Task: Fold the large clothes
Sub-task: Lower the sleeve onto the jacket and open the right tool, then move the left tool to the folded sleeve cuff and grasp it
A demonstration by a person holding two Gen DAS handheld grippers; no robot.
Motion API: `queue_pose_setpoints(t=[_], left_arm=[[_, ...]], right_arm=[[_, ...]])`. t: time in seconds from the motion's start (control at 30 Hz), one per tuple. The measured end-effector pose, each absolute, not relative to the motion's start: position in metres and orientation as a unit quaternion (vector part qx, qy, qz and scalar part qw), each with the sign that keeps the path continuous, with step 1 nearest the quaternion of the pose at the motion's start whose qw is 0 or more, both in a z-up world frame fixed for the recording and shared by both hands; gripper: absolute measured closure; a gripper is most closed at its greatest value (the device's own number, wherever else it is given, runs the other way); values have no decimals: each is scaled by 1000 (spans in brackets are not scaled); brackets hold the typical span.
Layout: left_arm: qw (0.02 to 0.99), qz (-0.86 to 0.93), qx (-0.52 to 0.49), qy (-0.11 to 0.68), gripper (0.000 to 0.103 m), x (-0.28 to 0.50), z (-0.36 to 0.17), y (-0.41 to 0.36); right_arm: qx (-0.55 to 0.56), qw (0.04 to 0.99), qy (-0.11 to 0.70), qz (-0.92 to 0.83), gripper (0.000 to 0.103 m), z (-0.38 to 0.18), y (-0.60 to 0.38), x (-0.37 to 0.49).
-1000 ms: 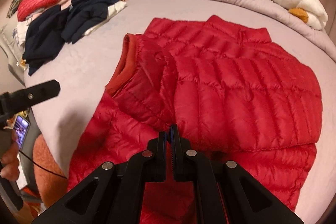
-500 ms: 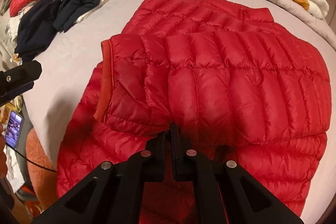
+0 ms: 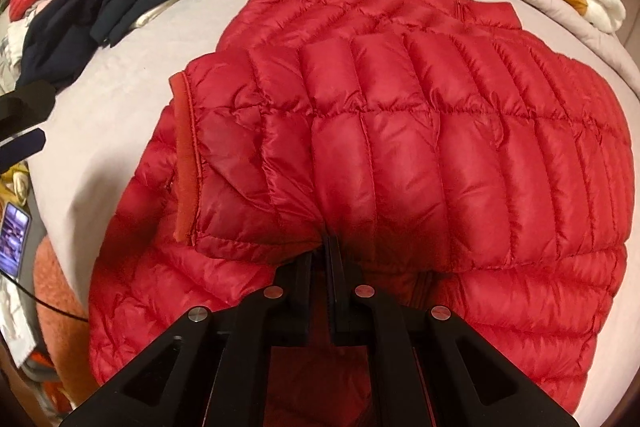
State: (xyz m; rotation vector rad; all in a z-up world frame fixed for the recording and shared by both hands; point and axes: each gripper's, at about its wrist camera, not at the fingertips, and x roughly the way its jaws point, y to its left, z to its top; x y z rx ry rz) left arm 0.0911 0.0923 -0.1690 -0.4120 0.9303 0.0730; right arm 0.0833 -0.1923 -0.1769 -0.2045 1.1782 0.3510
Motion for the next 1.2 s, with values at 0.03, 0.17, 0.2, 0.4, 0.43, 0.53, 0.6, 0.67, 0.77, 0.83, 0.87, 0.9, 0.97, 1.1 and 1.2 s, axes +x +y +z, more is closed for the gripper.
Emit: queue_pose_setpoints(t=[0.03,0.17,0.2,0.4,0.43,0.53,0.6,0.67,0.77,0.83,0.87,0.9,0.97,1.1,1.2], left_arm=[[873,35,-197,445,2,91,-169,92],[874,33,-195,444,2,91,-168,90],[874,33,-194,444,2,90,-167,89],[876,25,-191,442,2,89,-163,85],[877,24,-192,440,2,88,-162,85],[879,24,-190,437,2,87,-160,84],[880,23,-189,436,2,87,-158,82],[880,20,-188,436,2,88,-157,80],[880,15,-185,437,2,89,-157,76],[880,10,-184,438,2,90,-158,72],[880,7,-183,439,2,91,-159,70],[879,3,-181,441,2,92,-161,67],[876,-2,-179,448,3,95,-163,63],[873,-19,-171,455,3,99,-166,49],[872,-30,-162,461,3,103,-169,38]], right_arm=[[-95,812,553,164,98,-177,-192,84],[-94,811,554,162,98,-178,-193,84],[-93,811,554,162,98,-178,-192,83],[-78,809,557,170,94,-169,-198,80],[-72,808,558,175,91,-166,-200,79],[-61,808,558,179,72,-159,-205,75],[-55,813,551,179,62,-152,-210,71],[-43,819,542,183,60,-144,-219,67],[-16,829,529,183,50,-130,-236,63],[3,836,519,178,47,-121,-246,61],[10,841,513,172,47,-117,-253,60],[16,847,507,162,46,-113,-260,58],[23,855,498,144,44,-109,-269,57],[30,869,484,97,38,-107,-289,55],[48,869,488,70,37,-111,-298,55]])
